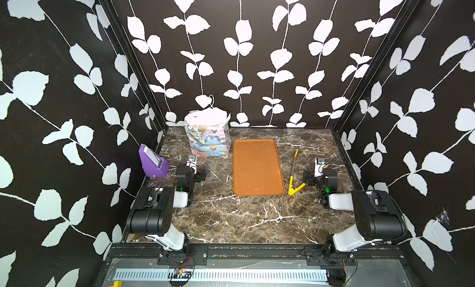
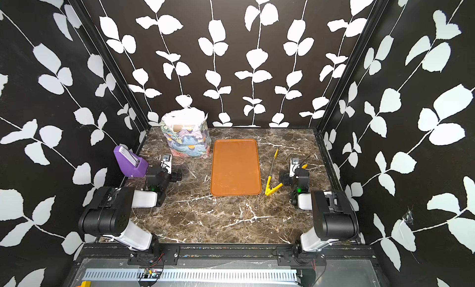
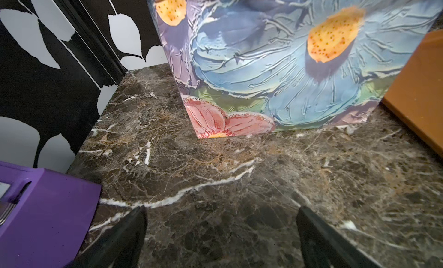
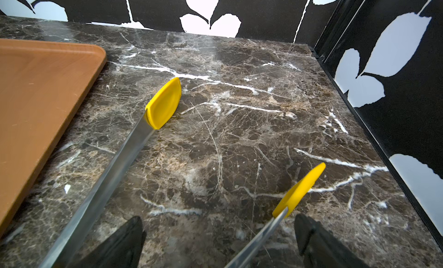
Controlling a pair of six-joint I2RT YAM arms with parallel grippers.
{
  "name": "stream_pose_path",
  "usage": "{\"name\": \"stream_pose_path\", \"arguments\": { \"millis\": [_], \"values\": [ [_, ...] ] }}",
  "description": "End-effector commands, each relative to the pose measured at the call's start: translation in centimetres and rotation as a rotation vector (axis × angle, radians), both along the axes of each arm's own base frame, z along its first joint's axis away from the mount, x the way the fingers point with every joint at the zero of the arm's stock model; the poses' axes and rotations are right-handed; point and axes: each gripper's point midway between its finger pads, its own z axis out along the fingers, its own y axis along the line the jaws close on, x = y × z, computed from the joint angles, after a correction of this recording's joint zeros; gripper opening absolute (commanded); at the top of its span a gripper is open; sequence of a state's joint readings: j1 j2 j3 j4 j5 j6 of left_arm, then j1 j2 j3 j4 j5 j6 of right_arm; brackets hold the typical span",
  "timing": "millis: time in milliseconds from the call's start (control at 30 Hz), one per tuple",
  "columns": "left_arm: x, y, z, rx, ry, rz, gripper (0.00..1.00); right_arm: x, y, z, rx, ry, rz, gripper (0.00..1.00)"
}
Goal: Pack bread into a paper bag
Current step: Reset both arms
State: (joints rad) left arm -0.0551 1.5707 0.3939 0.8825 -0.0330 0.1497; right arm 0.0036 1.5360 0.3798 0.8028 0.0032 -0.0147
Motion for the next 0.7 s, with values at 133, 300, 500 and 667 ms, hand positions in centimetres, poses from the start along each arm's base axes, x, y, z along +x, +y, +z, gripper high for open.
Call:
{"name": "stream_pose_path", "arguments": {
  "millis": [133,300,500,667],
  "values": [
    [0.34,-0.34,1.05,-0.019,-0.023,-0.017,0.99,1.16,-0.05,2.04,-0.003,-0.064,-0.004,0.99],
    [0.32,-0.33,1.05,-0.018,-0.023,-0.017,0.99,1.16,-0.01,2.05,-0.003,-0.064,-0.003,0.99],
    [0.31,-0.28,1.05,-0.019,-0.023,-0.015,0.99,1.26,-0.07,2.01,-0.001,-0.060,-0.005,0.99],
    [0.29,-0.32,1.05,-0.019,-0.024,-0.016,0.99,1.13,-0.06,1.98,-0.003,-0.062,-0.004,0.99]
  ]
}}
